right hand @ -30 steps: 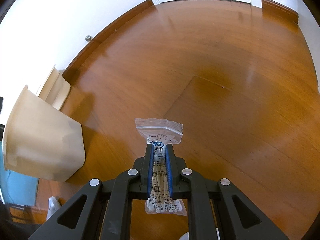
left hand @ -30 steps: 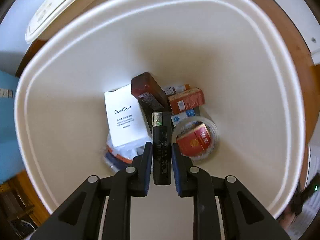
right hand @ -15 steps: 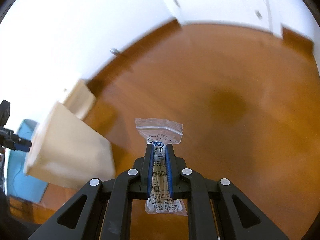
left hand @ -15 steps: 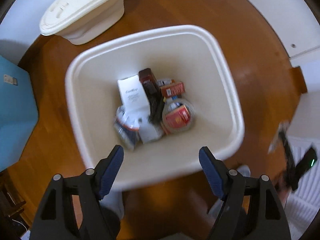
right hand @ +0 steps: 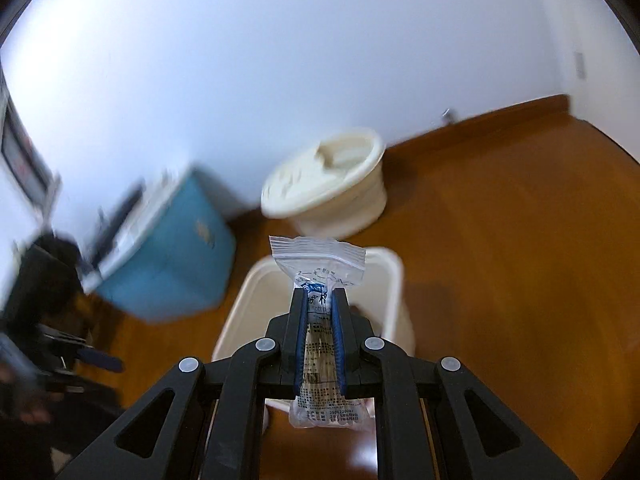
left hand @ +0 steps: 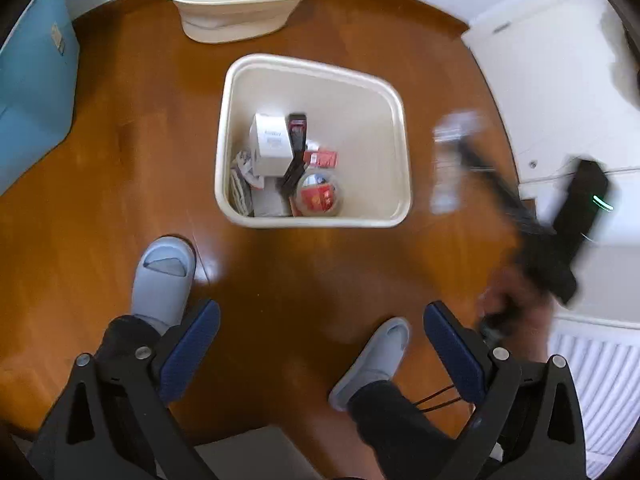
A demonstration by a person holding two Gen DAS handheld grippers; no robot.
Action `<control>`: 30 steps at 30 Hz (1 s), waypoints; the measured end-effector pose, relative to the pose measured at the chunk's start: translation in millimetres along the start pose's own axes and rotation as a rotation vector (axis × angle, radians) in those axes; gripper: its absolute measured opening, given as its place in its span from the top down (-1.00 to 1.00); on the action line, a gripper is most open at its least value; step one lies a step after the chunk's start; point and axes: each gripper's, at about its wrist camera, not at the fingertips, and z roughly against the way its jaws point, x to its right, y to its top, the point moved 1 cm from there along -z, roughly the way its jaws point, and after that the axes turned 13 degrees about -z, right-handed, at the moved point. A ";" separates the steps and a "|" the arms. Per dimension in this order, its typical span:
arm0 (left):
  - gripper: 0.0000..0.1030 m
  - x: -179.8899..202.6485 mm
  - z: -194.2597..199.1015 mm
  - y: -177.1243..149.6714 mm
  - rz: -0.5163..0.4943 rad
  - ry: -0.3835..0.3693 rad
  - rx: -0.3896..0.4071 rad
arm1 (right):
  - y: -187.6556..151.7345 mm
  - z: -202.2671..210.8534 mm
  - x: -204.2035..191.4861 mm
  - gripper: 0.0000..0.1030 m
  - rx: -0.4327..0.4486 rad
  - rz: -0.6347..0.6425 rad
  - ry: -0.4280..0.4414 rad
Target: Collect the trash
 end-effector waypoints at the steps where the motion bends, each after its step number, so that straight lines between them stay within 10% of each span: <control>1: -1.00 -4.0 5.5 0.1 0.011 -0.003 0.015 | 0.6 -24.6 -3.7 0.77 -0.062 -0.012 -0.020; 10: -1.00 -39.9 24.1 -6.7 0.142 -0.116 0.062 | -19.1 -190.3 -4.7 0.70 -0.500 -0.052 -0.355; 12: -1.00 -40.0 25.4 -8.1 0.135 -0.113 0.059 | -15.9 -199.5 0.0 0.02 -0.519 -0.084 -0.407; 15: -1.00 -39.9 31.0 -9.9 0.133 -0.138 0.058 | -21.1 -192.3 -8.5 -0.71 -0.504 -0.085 -0.417; 25: -1.00 -29.6 54.6 -13.6 0.015 -0.121 0.157 | -17.2 -18.3 -121.1 -1.00 -0.126 0.059 -0.317; 30: -1.00 -15.8 80.7 -37.3 -0.136 -0.072 0.257 | -48.4 84.0 -164.2 -1.00 0.014 0.139 -0.516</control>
